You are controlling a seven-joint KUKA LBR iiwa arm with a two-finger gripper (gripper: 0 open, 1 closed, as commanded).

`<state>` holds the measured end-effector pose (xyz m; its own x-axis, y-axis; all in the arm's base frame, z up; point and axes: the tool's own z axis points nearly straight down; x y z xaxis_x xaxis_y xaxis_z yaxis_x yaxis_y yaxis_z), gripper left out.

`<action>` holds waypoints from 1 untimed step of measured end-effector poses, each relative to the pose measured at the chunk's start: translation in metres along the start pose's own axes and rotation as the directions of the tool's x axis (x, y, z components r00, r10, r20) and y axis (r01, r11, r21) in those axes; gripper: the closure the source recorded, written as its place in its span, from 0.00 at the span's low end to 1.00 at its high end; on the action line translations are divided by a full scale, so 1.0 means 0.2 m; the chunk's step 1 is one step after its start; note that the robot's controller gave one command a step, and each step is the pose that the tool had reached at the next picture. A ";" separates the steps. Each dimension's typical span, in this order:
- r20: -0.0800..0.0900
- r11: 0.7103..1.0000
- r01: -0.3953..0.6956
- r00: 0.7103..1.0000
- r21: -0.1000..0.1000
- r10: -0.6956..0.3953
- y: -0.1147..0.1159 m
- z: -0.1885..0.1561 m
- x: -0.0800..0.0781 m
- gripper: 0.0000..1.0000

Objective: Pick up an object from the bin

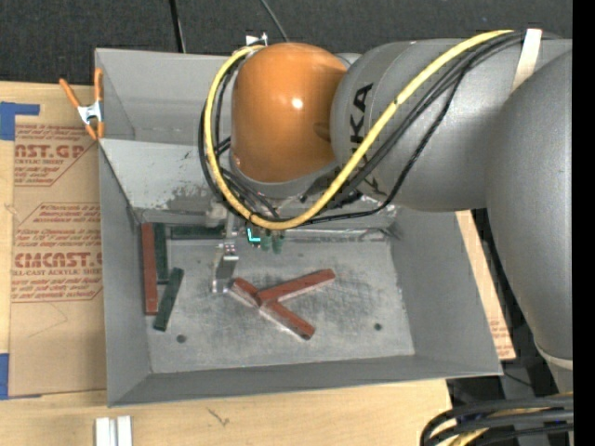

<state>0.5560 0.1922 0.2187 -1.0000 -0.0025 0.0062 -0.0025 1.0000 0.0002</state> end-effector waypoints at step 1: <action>0.008 1.000 -0.002 1.000 -0.001 0.002 -0.01 -0.02 -0.01 0.00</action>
Offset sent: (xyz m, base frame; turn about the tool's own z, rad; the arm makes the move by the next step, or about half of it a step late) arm -0.0338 -0.1500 -0.1487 0.0137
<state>0.5579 0.1912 0.2229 -1.0000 -0.0007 -0.0014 -0.0007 1.0000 0.0015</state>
